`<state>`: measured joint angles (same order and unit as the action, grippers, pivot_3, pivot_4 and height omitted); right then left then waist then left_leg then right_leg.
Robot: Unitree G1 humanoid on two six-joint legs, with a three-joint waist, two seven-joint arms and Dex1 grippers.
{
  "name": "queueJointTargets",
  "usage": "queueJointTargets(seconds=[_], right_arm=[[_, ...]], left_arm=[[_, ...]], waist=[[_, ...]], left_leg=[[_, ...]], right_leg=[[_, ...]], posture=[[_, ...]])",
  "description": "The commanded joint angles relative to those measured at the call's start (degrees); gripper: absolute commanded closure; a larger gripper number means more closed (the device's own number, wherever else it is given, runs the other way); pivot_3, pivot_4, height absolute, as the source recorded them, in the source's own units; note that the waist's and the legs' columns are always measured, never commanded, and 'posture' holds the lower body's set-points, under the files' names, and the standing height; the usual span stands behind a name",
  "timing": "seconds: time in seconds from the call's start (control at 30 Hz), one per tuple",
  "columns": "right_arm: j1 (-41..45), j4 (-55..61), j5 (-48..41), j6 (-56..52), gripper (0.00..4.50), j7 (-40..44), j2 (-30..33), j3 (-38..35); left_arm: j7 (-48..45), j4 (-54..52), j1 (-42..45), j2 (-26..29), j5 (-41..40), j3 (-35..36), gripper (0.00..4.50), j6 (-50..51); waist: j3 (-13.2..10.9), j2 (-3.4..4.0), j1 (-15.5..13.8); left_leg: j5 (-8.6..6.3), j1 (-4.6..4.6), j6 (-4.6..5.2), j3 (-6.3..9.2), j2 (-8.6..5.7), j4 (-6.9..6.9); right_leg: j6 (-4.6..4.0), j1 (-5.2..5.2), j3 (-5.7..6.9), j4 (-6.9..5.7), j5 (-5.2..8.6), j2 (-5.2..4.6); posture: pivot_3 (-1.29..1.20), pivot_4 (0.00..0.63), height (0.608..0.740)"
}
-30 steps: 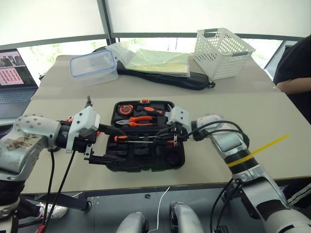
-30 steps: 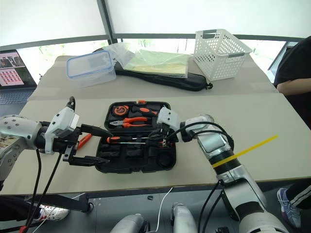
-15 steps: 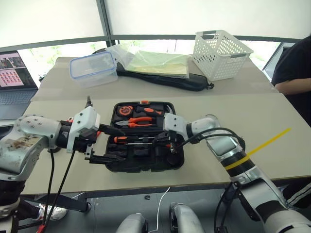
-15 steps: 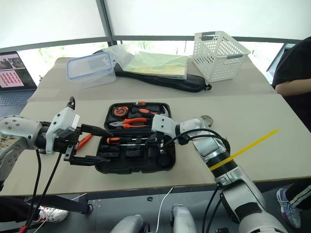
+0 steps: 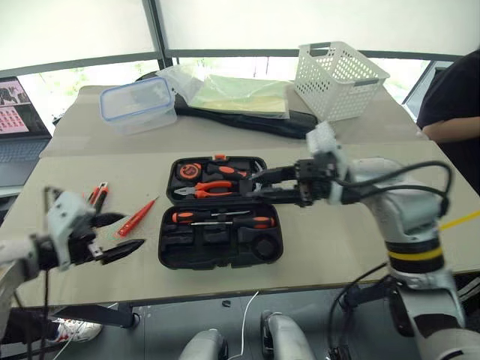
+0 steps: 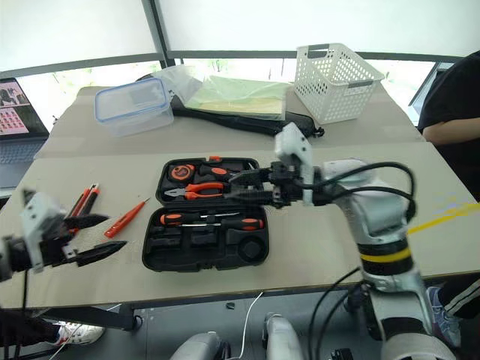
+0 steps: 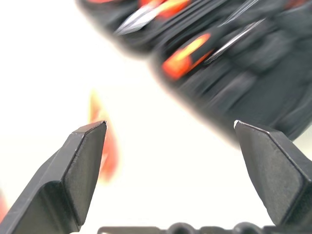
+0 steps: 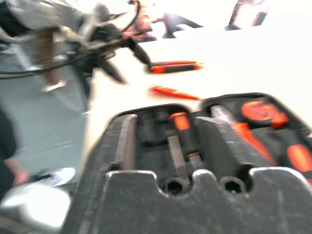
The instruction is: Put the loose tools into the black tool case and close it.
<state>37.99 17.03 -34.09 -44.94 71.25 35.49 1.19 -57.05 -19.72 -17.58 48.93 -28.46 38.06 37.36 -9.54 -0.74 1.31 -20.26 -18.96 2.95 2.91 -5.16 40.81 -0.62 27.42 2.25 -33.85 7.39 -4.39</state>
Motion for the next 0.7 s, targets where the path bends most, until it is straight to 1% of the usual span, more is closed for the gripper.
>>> queueJointTargets(seconds=[0.03, 0.1, 0.17, 0.23, 0.27, 0.33, 0.37, 0.4, 0.43, 0.5, 0.6, 0.7], right_arm=[[-2.0, 5.1, -5.2, -1.7, 0.62, 1.2, 3.4, -2.8], [-3.5, 5.8, -5.3, -1.2, 0.09, -0.4, 4.0, -2.8], [-3.9, 6.0, -5.6, -1.3, 0.09, -1.7, 3.9, -2.6], [-4.1, 6.3, -5.5, -0.9, 0.09, -2.3, 3.7, -2.0], [-4.1, 6.4, -5.5, -0.7, 0.09, -2.6, 3.7, -1.8], [-4.1, 6.7, -5.6, -0.6, 0.09, -3.5, 3.5, -1.5], [-4.3, 7.0, -5.6, -0.5, 0.09, -4.0, 3.4, -1.3], [-4.6, 7.2, -5.5, -0.2, 0.09, -4.5, 3.3, -1.2], [-4.8, 7.5, -5.4, 0.1, 0.09, -5.0, 3.3, -1.1], [-5.2, 8.0, -5.5, 0.3, 0.09, -5.9, 3.2, -1.0], [-6.2, 9.6, -6.0, 0.2, 0.09, -7.3, 3.2, -1.0], [-7.3, 11.3, -6.8, -0.2, 0.09, -8.6, 3.5, -1.3]], left_arm=[[1.1, -2.8, -6.8, -1.9, 0.7, 9.9, 0.0, -0.3], [2.3, -3.7, -7.6, -1.5, -0.5, 11.1, 0.0, 2.4], [4.1, -3.8, -5.9, -0.3, -1.1, 10.1, 0.0, 4.6], [6.8, -3.3, -1.1, 2.5, -0.6, 5.5, 0.0, 7.3], [7.6, -3.1, 0.6, 3.6, -0.4, 3.7, 0.0, 8.3], [8.3, -1.2, 5.4, 7.7, 0.8, -3.0, 0.0, 10.9], [8.4, 0.3, 8.3, 9.4, 1.2, -6.6, 0.0, 12.0], [8.5, 1.4, 11.4, 10.5, 1.1, -9.8, 0.0, 13.1], [8.8, 3.1, 15.4, 11.1, 0.8, -13.4, 0.0, 15.1], [8.8, 6.6, 22.9, 11.3, 0.5, -19.7, 0.0, 18.2], [8.7, 13.8, 32.8, 11.1, 4.5, -29.5, 0.0, 18.3], [7.7, 21.0, 39.2, 11.4, 9.3, -38.0, 0.0, 16.5]], waist=[[0.0, -0.01, -0.3], [0.0, -0.04, -0.7], [0.0, -0.04, -1.7], [0.0, -0.04, -2.3], [0.0, -0.09, -2.7], [0.0, -0.17, -2.8], [0.0, -0.17, -2.7], [0.0, -0.17, -2.5], [0.0, -0.17, -2.2], [0.0, -0.17, -1.9], [0.0, -0.18, -1.2], [0.0, -0.19, -0.5]], left_leg=[[0.0, -0.01, 0.0, -0.01, 0.0, 0.01], [-0.02, 0.06, 0.04, -0.04, 0.01, 0.06], [-0.07, 0.27, 0.1, -0.01, 0.02, 0.06], [-0.11, 0.64, 0.17, 0.02, 0.03, 0.06], [-0.21, 0.76, 0.36, 0.08, 0.04, 0.07], [-0.17, 0.8, 0.32, 0.15, 0.03, 0.1], [-0.01, 0.85, 0.06, 0.12, 0.01, 0.1], [0.0, 0.88, 0.06, 0.11, 0.0, 0.09], [0.0, 0.89, 0.05, 0.09, -0.04, 0.07], [0.0, 0.85, 0.04, 0.1, -0.05, 0.03], [0.02, 0.58, 0.01, 0.07, -0.04, 0.03], [0.01, 0.44, -0.02, 0.02, -0.06, 0.01]], right_leg=[[0.0, -0.02, -0.02, 0.02, 0.0, -0.02], [0.01, -0.18, -0.06, 0.23, 0.01, -0.06], [0.02, -0.48, -0.04, 0.24, 0.01, -0.06], [0.12, -0.93, -0.02, 0.25, 0.08, -0.04], [0.44, -1.08, -0.01, 0.24, 0.28, -0.05], [0.48, -1.14, 0.04, 0.19, 0.29, -0.01], [0.45, -1.12, 0.03, 0.11, 0.28, -0.01], [0.37, -1.11, 0.03, 0.07, 0.23, 0.0], [0.06, -1.04, 0.02, -0.07, 0.04, -0.01], [0.04, -0.93, 0.01, -0.13, 0.03, 0.01], [0.0, -0.62, 0.03, -0.16, 0.0, 0.01], [0.0, -0.38, 0.06, -0.14, -0.01, -0.02]], posture=[[0.0, 0.15, 0.74], [0.0, 0.15, 0.74], [0.0, 0.15, 0.74], [0.0, 0.15, 0.74], [0.0, 0.15, 0.74], [0.0, 0.15, 0.74], [0.0, 0.15, 0.74], [0.0, 0.15, 0.74], [0.0, 0.15, 0.74], [0.0, 0.15, 0.74], [0.0, 0.15, 0.74], [0.0, 0.15, 0.74]])
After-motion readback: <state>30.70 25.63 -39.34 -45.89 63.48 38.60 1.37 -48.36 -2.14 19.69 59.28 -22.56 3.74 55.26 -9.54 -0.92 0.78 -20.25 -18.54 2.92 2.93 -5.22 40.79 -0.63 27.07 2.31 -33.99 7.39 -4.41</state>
